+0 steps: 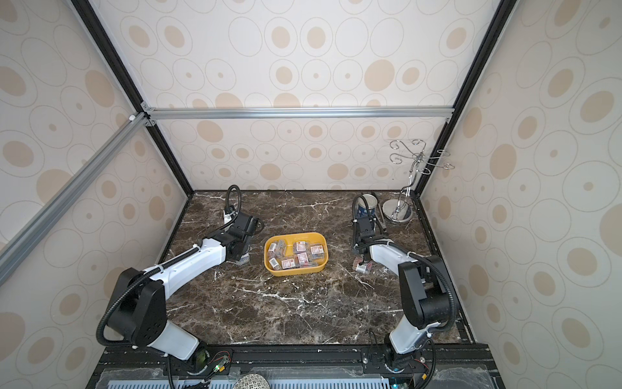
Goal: Take the paper clips out of the storage box
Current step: Place the boxed paper clips at the center of the board.
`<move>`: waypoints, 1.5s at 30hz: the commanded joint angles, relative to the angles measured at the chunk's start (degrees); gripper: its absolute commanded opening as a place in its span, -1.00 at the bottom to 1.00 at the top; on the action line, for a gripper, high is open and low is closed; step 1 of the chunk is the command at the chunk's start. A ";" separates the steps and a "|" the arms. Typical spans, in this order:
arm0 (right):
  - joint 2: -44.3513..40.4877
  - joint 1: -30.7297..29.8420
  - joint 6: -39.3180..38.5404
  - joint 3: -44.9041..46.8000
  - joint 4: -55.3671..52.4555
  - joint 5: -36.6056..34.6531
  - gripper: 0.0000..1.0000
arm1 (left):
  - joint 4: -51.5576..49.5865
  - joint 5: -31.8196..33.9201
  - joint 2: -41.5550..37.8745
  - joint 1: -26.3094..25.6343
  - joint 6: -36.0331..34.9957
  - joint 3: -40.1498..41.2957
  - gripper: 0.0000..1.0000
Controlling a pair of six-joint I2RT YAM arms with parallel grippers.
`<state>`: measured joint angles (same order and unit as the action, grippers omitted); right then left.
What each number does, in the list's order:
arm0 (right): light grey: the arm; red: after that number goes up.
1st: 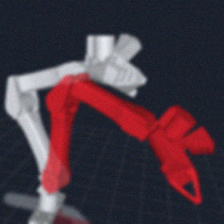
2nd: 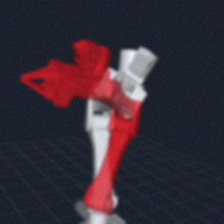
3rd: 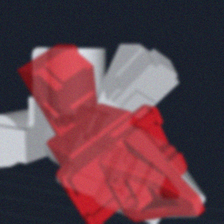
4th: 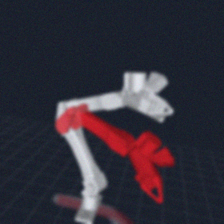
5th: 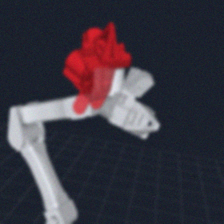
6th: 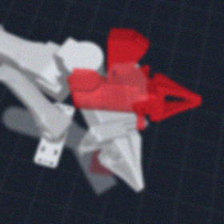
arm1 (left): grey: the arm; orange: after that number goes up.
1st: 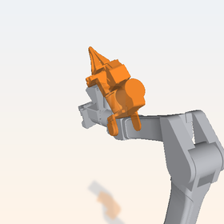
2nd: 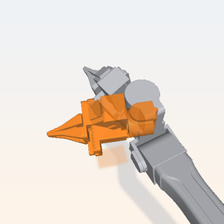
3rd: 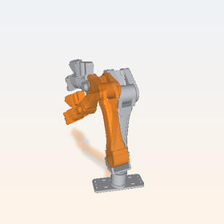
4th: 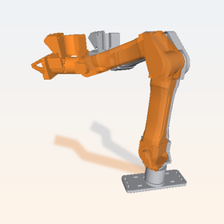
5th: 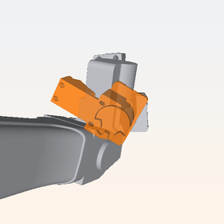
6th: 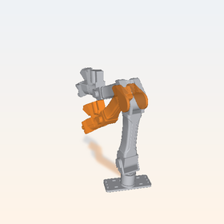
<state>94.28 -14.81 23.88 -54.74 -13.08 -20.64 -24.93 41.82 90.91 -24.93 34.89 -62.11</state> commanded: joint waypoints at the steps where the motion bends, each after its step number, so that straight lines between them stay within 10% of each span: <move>1: 0.55 -0.58 -0.24 -1.22 -1.51 -0.98 0.38 | -1.27 3.47 4.26 1.88 -1.57 -2.99 -0.54; 23: 1.12 -0.92 -0.59 -1.93 -1.86 -2.29 0.38 | -11.36 12.71 30.03 4.19 -1.25 -22.47 -0.51; 45: 0.64 -3.10 -0.96 -1.47 -1.41 -4.23 0.38 | -5.61 2.79 34.81 4.19 -5.53 -24.20 -0.08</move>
<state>94.63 -17.65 23.03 -55.40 -14.11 -23.33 -31.77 46.78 126.58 -21.10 30.13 -86.39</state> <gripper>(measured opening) 0.690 0.452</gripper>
